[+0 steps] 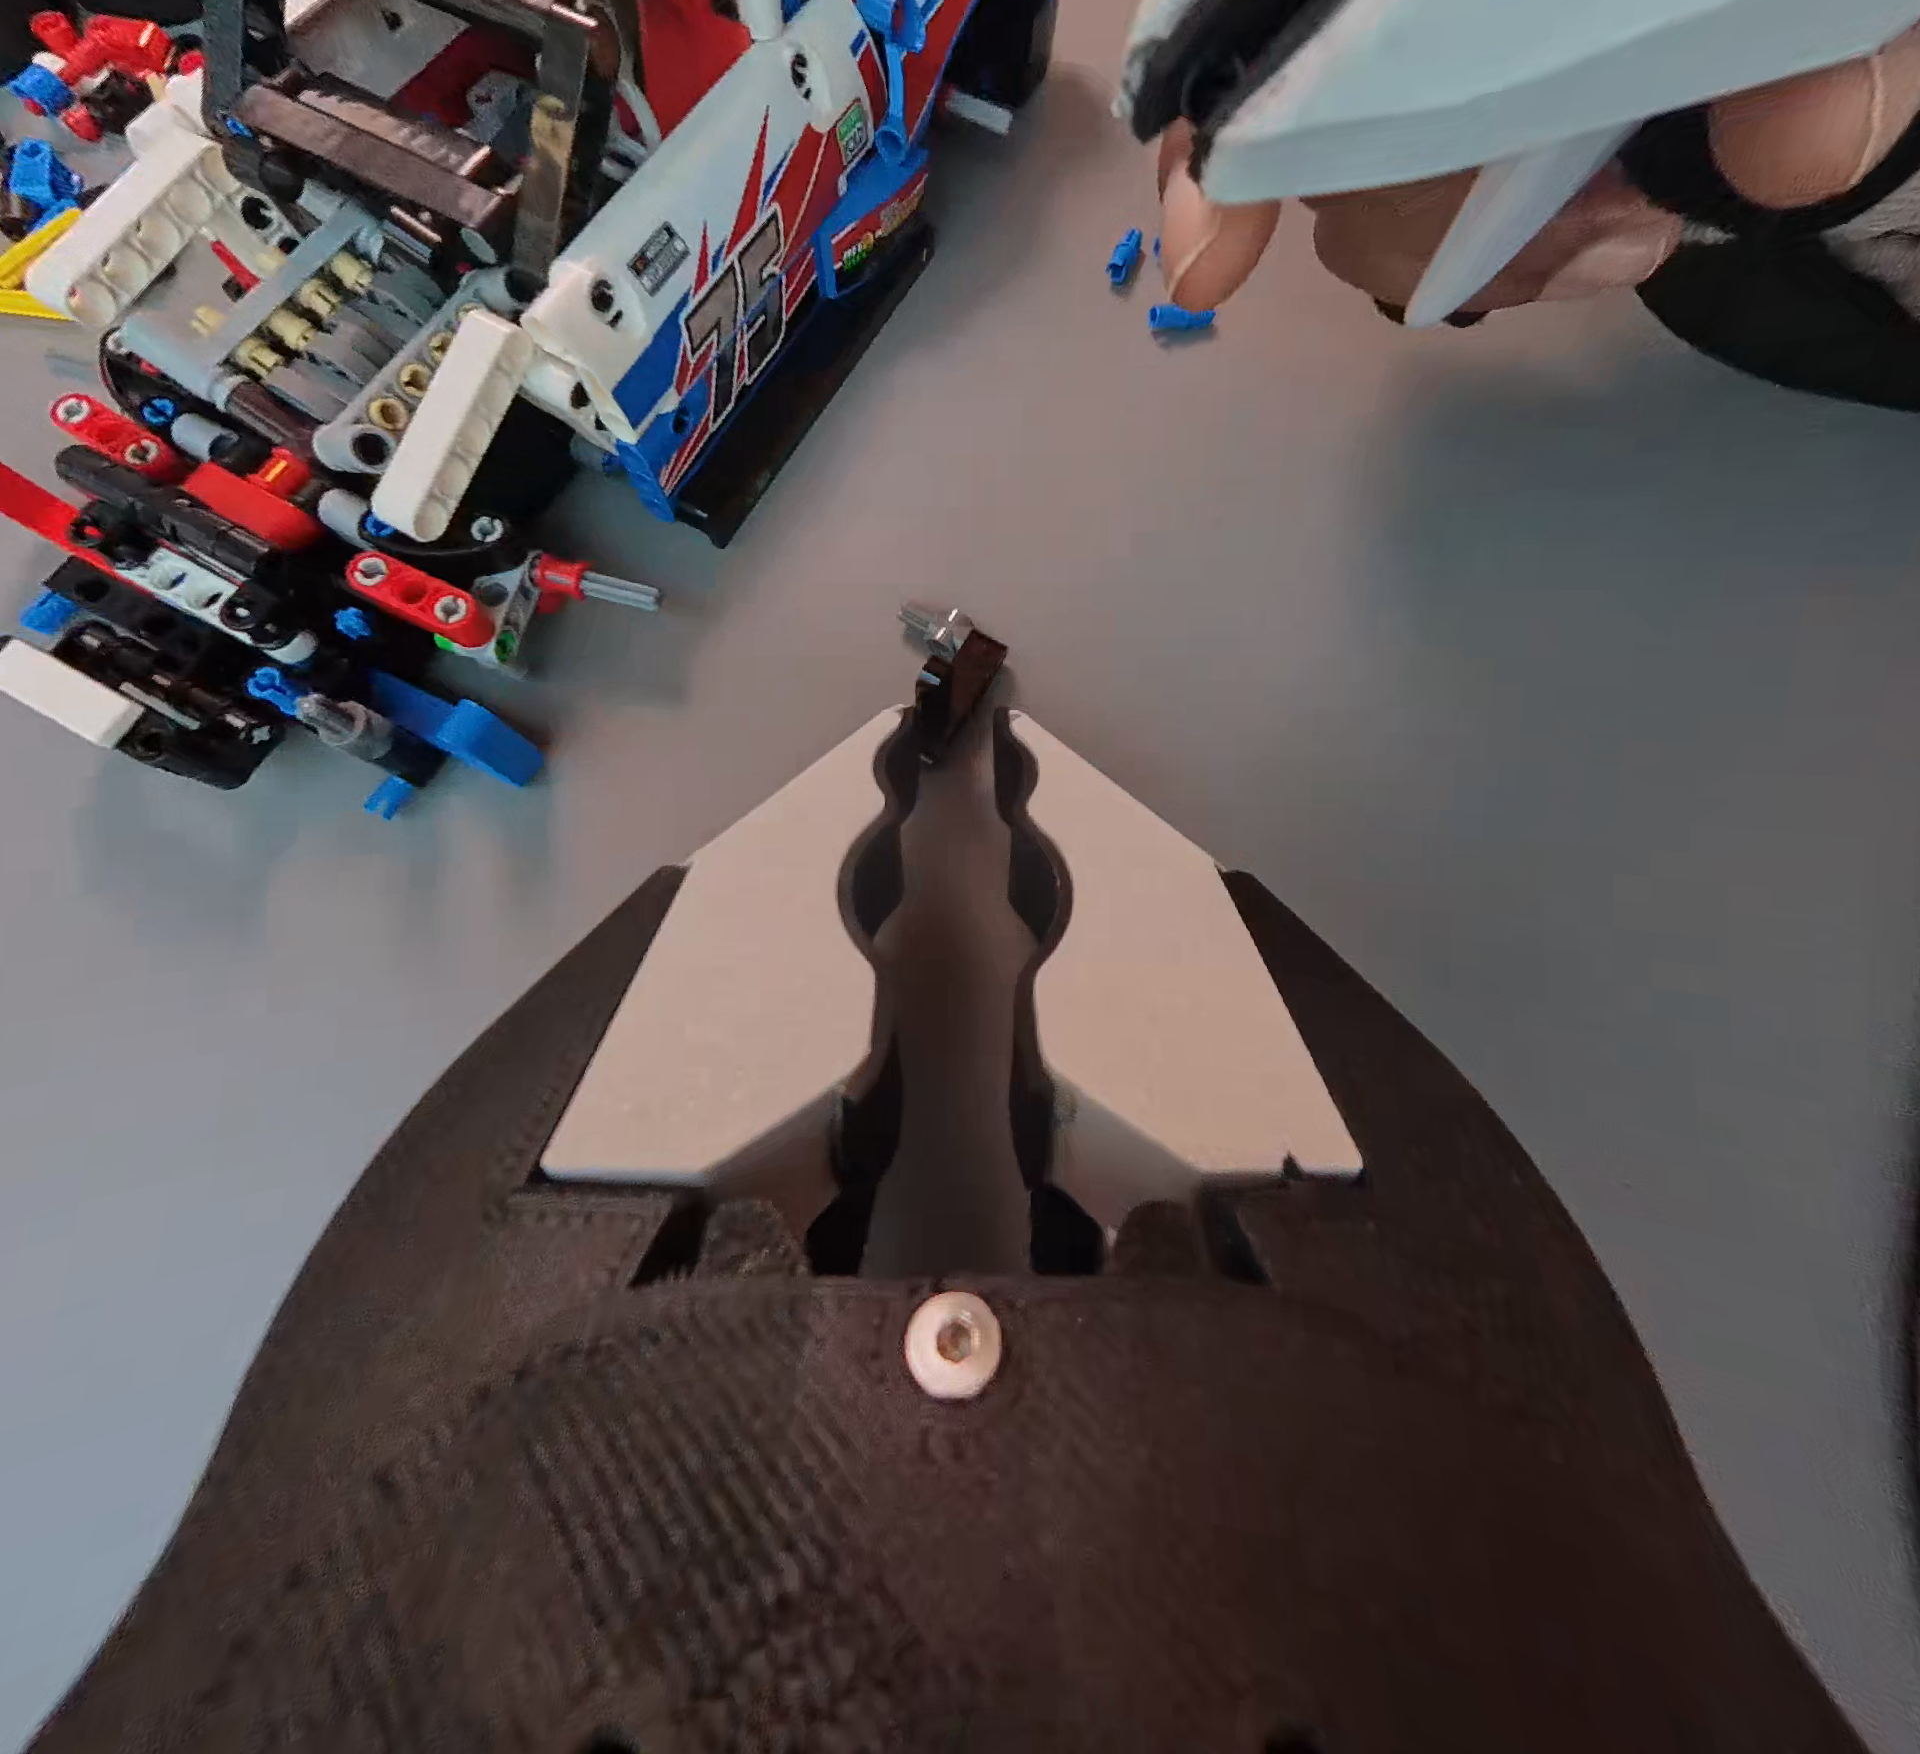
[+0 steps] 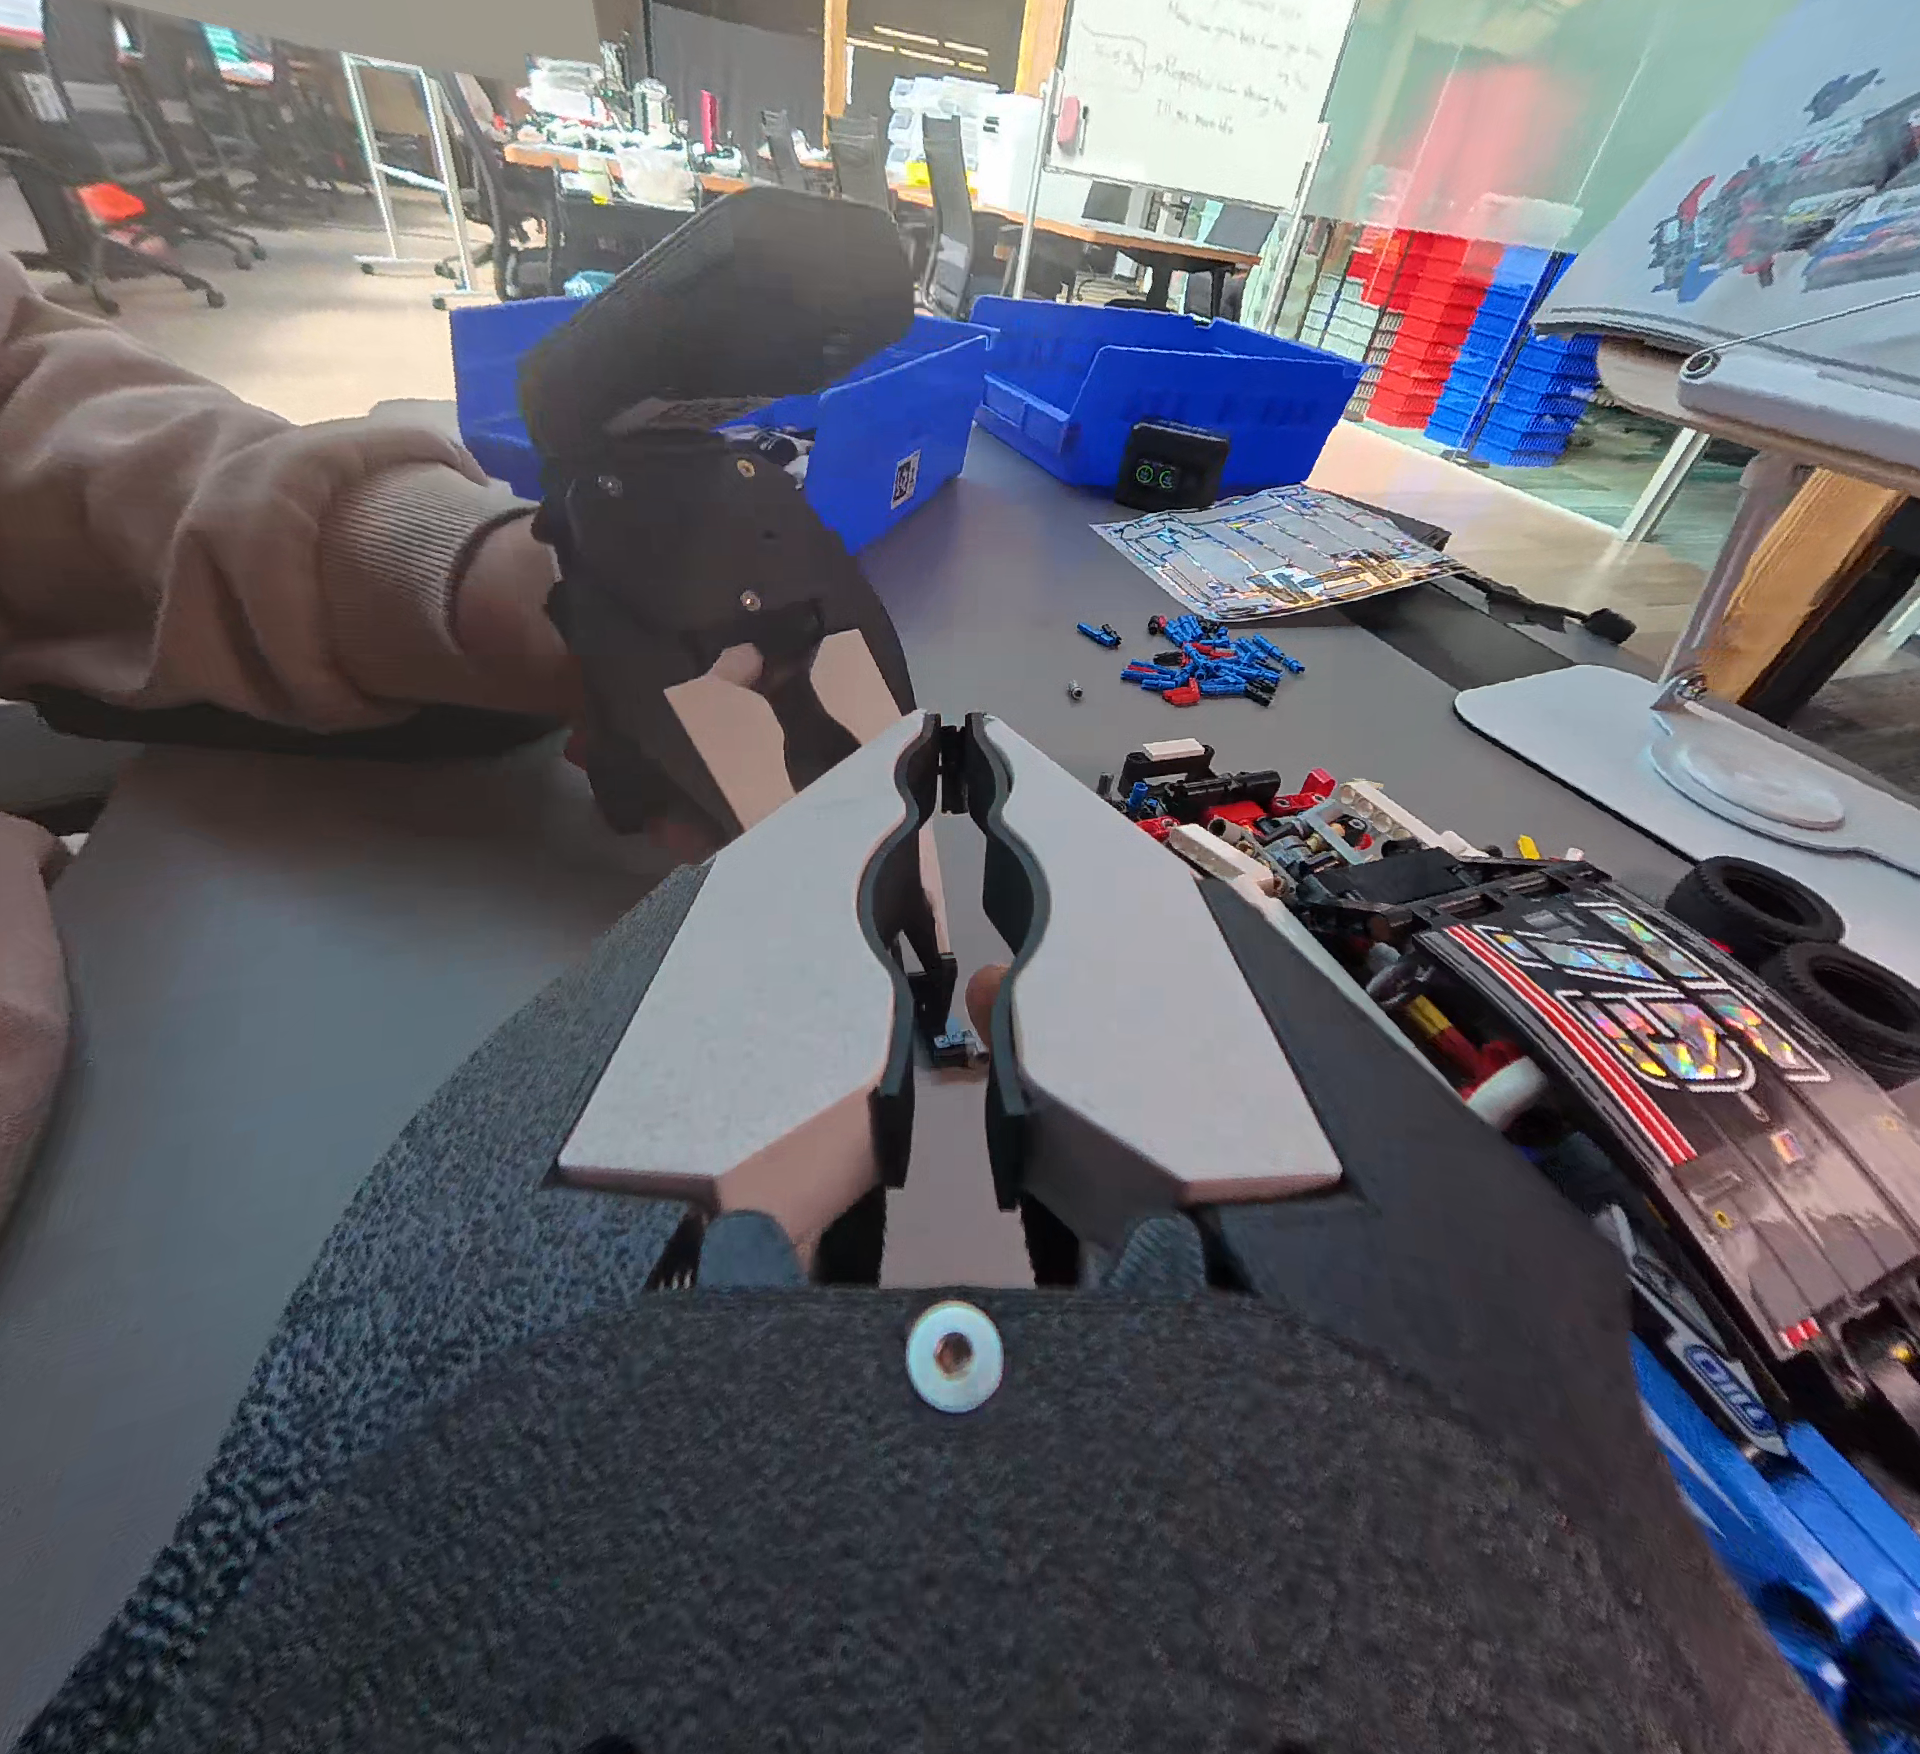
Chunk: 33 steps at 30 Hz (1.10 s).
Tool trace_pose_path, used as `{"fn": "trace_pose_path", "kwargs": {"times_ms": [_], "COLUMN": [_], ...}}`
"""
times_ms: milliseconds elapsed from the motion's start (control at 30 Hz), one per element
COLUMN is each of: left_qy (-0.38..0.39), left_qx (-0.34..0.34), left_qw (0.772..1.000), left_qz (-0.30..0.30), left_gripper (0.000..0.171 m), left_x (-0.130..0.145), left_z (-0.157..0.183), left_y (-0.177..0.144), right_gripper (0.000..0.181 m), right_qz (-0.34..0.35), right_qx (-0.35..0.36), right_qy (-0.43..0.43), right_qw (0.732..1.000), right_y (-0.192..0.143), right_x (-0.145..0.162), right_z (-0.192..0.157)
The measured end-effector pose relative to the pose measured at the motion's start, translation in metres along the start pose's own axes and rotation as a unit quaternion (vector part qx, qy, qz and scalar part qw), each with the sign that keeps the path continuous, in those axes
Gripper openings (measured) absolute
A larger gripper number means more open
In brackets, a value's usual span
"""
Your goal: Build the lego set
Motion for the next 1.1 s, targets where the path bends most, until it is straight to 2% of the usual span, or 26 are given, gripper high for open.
{"fn": "trace_pose_path", "kwargs": {"times_ms": [67, 133, 267, 433, 500, 533, 633, 833, 967, 1100], "left_qy": [0.006, -0.009, -0.081, -0.05, -0.045, -0.041, -0.03, 0.026, 0.091, 0.128], "left_qx": [0.009, 0.059, 0.181, 0.156, 0.149, 0.147, 0.132, 0.13, 0.113, 0.102], "left_qw": [1.0, 0.996, 0.962, 0.953, 0.954, 0.955, 0.957, 0.963, 0.968, 0.97], "left_qz": [0.014, 0.069, 0.19, 0.255, 0.256, 0.255, 0.258, 0.237, 0.204, 0.182], "left_gripper": [0.023, 0.028, 0.027, 0.014, 0.012, 0.004, 0.002, 0.002, 0.002, 0.002], "left_x": [-0.006, -0.024, -0.066, -0.083, -0.083, -0.082, -0.082, -0.074, -0.064, -0.057], "left_z": [0.003, 0.014, 0.04, 0.043, 0.041, 0.041, 0.037, 0.041, 0.046, 0.048], "left_y": [-0.003, -0.013, -0.042, -0.056, -0.057, -0.058, -0.061, -0.062, -0.057, -0.052], "right_gripper": [0.001, 0.002, 0.002, 0.001, 0.001, 0.001, 0.001, 0.002, 0.004, 0.005], "right_qz": [0.014, 0.034, 0.091, 0.122, 0.129, 0.13, 0.125, 0.084, 0.026, -0.017], "right_qx": [0.0, -0.001, -0.022, -0.044, -0.048, -0.047, -0.046, -0.081, -0.097, -0.106], "right_qy": [0.035, 0.076, 0.195, 0.273, 0.281, 0.282, 0.287, 0.224, 0.106, 0.023], "right_qw": [0.999, 0.997, 0.976, 0.953, 0.95, 0.949, 0.948, 0.968, 0.989, 0.994], "right_y": [-0.001, -0.003, -0.001, 0.007, 0.007, 0.006, 0.002, -0.001, -0.005, -0.009], "right_x": [-0.004, -0.009, -0.023, -0.026, -0.027, -0.027, -0.024, -0.023, -0.016, -0.008], "right_z": [0.003, 0.006, 0.007, 0.0, 0.0, 0.002, 0.007, -0.002, -0.011, -0.018]}}
Point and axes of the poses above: each gripper's, where its closed fingertips meet, y out along the fingers, x out of its underside, z = x × y across the jaws, the point moved 1 cm from there along -y, back along the fingers, and after that the axes turned 11 degrees about -y, right-handed, at the moved point
